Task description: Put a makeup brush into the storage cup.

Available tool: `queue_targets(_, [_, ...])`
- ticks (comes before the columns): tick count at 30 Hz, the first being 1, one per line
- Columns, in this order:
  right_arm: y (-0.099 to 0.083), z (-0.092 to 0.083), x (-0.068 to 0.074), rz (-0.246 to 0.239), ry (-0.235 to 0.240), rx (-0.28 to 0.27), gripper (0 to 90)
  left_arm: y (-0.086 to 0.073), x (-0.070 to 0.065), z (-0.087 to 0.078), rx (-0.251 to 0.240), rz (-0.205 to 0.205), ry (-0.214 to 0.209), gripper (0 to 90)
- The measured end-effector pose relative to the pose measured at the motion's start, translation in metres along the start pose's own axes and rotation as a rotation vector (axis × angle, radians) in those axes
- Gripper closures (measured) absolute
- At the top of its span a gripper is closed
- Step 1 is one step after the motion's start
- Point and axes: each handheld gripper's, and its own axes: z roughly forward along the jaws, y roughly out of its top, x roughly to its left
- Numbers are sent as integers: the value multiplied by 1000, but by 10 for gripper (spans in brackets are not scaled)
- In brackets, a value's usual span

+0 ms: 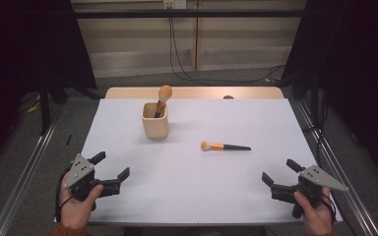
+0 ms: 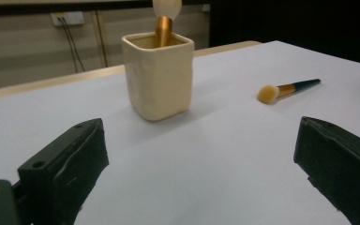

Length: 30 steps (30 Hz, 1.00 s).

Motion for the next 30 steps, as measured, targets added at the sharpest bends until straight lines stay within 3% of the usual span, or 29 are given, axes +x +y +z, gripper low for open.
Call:
queue_targets(9, [0, -1, -1, 0, -1, -4, 0, -4, 4, 0, 5, -22, 0, 30])
queue_targets(15, [3, 3, -2, -6, 10, -4, 0, -6, 4, 0, 32, -37, -26, 31])
queue_targets(17, [4, 7, -5, 0, 8, -7, 0, -5, 4, -3, 25, -34, -36, 30])
queue_targets(21, [10, 15, -4, 3, 14, -11, 0, -6, 5, -5, 23, -49, -17, 30])
queue_targets(30, [25, 44, -2, -31, 81, -10, 0, -6, 9, -4, 28, -53, 6, 30])
